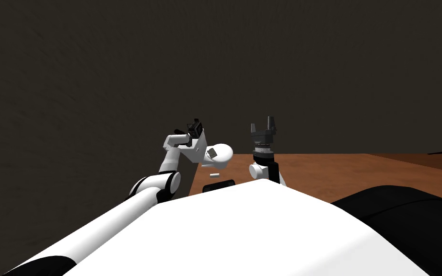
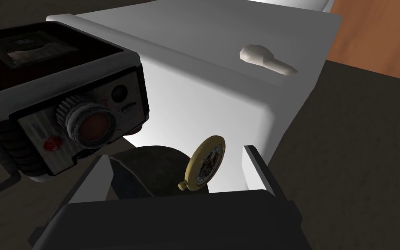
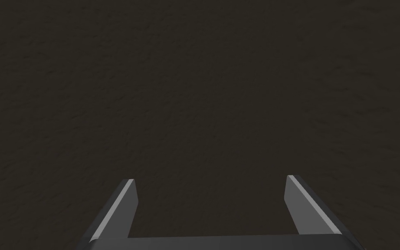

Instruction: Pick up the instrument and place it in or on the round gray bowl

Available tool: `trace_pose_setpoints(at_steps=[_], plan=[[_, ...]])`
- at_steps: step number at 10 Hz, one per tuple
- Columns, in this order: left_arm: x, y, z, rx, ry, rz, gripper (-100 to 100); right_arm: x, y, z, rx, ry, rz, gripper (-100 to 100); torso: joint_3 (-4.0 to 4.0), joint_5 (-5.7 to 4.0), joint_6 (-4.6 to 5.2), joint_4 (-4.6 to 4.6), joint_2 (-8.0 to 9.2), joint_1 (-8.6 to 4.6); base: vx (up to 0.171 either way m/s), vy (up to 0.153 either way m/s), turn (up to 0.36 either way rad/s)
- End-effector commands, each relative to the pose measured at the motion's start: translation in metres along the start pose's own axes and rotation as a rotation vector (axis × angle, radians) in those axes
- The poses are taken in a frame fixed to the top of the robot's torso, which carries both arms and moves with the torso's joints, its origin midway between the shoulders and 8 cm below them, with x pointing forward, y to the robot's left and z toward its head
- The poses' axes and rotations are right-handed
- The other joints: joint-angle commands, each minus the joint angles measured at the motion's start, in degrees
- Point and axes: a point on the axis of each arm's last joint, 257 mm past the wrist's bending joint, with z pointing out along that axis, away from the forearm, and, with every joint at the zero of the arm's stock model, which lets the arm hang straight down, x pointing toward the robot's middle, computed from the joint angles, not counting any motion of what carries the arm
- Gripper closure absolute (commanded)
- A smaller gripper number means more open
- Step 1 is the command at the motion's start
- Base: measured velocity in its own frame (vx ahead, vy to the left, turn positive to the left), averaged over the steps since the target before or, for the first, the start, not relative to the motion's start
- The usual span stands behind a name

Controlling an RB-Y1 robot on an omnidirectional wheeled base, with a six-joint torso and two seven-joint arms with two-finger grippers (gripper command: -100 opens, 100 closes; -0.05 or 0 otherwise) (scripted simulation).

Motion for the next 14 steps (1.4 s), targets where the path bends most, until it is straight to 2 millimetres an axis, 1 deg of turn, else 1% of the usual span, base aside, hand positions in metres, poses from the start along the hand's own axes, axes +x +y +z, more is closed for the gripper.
trace_pose_setpoints(at_steps=[1,2,3,4,5,6,7,12,13,14], plan=[[0.000,0.005,0.001,-0.059,0.002,0.010,-100,0.000,0.000,0.000,0.000,0.000,0.000,0,0.00,0.00,0.00,0.00,0.00,0.00,0.031,0.014,-0.050],[0.000,0.012,0.002,-0.083,0.003,0.010,-100,0.000,0.000,0.000,0.000,0.000,0.000,0,-0.01,-0.01,0.02,0.00,-0.04,0.01,0.033,0.018,-0.046],[-0.001,0.011,0.001,-0.118,0.004,0.019,-100,0.000,0.000,0.000,0.000,0.000,0.000,0,-0.02,0.00,0.01,-0.01,-0.04,0.02,0.047,0.022,-0.066],[-0.001,0.021,0.001,-0.152,0.005,0.019,-100,0.000,0.000,0.000,0.000,0.000,0.000,0,-0.04,0.00,0.02,-0.01,-0.09,0.03,0.041,0.021,-0.033],[-0.002,0.022,0.001,-0.189,0.006,0.028,-100,0.000,0.000,0.000,0.000,0.000,0.000,0,-0.04,0.01,0.00,-0.02,-0.08,0.04,0.042,0.024,-0.050],[-0.002,0.030,0.000,-0.219,0.008,0.028,-100,0.000,0.000,0.000,0.000,0.000,0.000,0,-0.04,0.00,0.01,-0.01,-0.08,0.04,0.039,0.022,-0.036],[-0.003,0.032,-0.001,-0.256,0.009,0.036,-100,0.000,0.000,0.000,0.000,0.000,0.000,0,-0.04,0.01,0.00,-0.02,-0.07,0.04,0.048,0.026,-0.066],[-0.005,0.055,-0.012,-0.403,0.015,0.051,-100,0.000,0.000,0.000,0.000,0.000,0.000,0,-0.06,0.00,0.01,-0.02,-0.10,0.03,0.046,0.023,-0.034],[-0.006,0.061,-0.016,-0.452,0.018,0.058,-100,0.000,0.000,0.000,0.000,0.000,0.000,0,-0.06,0.01,-0.01,-0.02,-0.09,0.04,0.052,0.042,-0.040],[-0.008,0.063,-0.021,-0.486,0.019,0.064,-100,0.000,0.000,0.000,0.000,0.000,0.000,0,-0.06,0.02,0.00,-0.02,-0.11,0.10,0.084,0.043,-0.055]])
